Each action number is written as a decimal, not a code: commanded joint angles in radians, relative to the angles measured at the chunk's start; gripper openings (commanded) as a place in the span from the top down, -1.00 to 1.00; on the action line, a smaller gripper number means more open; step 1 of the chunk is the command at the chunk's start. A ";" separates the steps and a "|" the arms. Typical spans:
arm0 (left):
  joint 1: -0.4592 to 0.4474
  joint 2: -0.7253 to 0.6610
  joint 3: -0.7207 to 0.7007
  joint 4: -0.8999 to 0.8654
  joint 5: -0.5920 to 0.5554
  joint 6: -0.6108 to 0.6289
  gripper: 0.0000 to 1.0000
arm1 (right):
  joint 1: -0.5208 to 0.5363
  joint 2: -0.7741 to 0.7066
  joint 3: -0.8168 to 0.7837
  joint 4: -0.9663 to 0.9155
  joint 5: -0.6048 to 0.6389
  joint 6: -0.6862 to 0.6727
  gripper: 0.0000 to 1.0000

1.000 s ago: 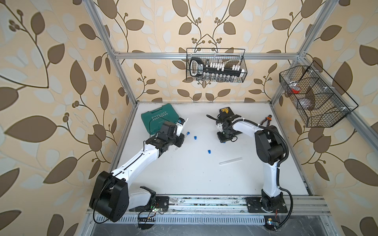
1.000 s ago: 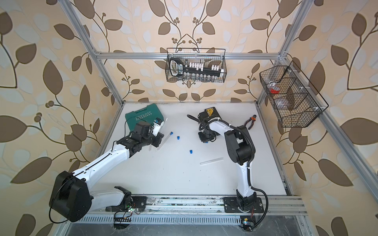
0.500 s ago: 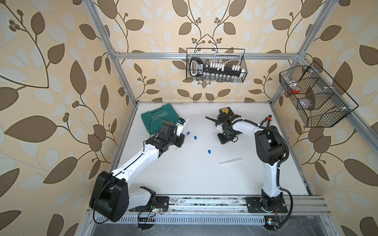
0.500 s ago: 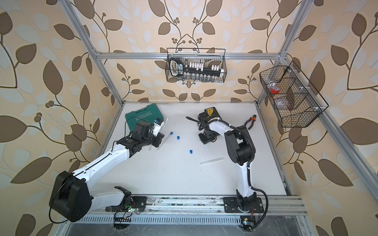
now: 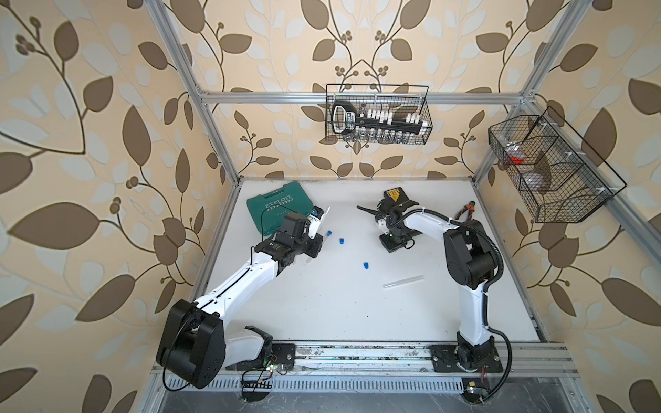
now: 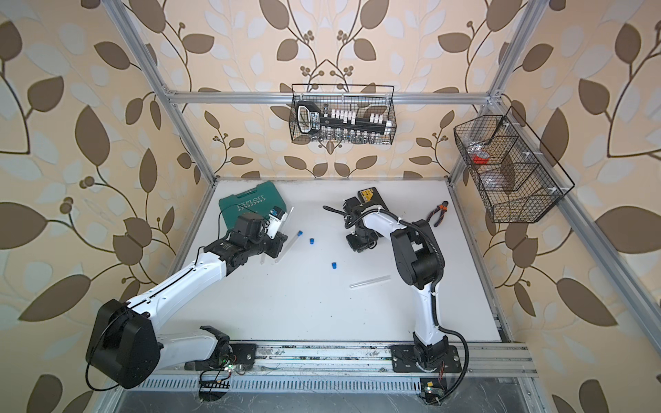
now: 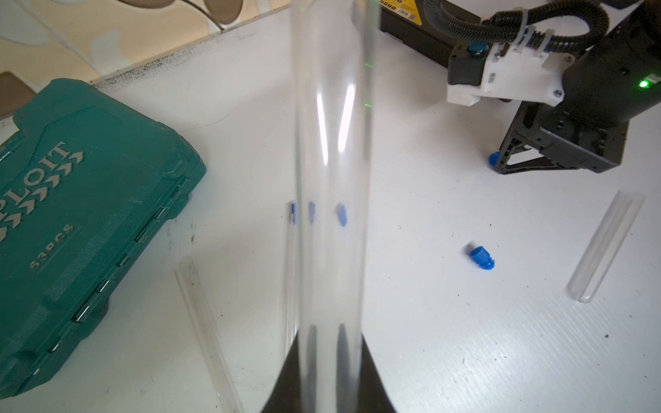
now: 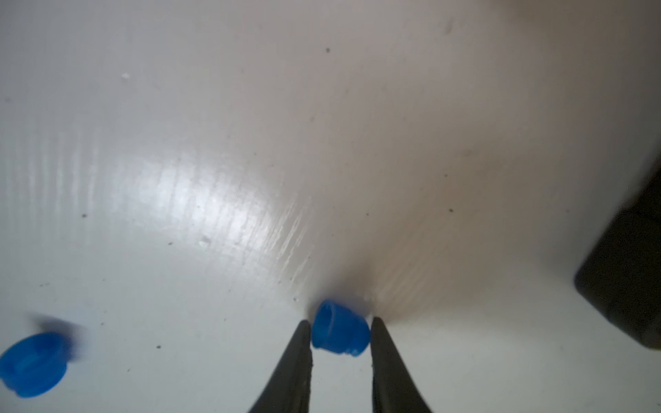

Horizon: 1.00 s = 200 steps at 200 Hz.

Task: Insert stoppers into test tubes
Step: Pick up the stopper from the center of the board, then place the stopper at the center of the board.

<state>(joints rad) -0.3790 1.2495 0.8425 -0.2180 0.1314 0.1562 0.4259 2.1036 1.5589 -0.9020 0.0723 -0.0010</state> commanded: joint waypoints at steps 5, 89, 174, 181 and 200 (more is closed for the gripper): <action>0.000 -0.021 0.049 -0.004 0.026 0.006 1.00 | 0.005 0.030 0.026 -0.028 0.011 -0.009 0.48; 0.000 -0.006 0.059 -0.019 0.026 0.004 1.00 | 0.002 0.032 0.026 -0.021 -0.034 0.054 0.59; 0.000 -0.005 0.063 -0.025 0.027 0.005 1.00 | 0.000 -0.137 -0.142 0.082 -0.062 0.427 0.63; 0.000 -0.005 0.062 -0.025 0.028 0.004 1.00 | 0.000 -0.136 -0.149 0.086 -0.063 0.441 0.63; 0.000 -0.011 0.062 -0.026 0.024 0.007 1.00 | 0.000 -0.130 -0.156 0.091 -0.074 0.457 0.63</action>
<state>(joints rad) -0.3786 1.2503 0.8665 -0.2424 0.1322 0.1562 0.4252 1.9869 1.4288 -0.8375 0.0151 0.3634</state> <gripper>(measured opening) 0.155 0.188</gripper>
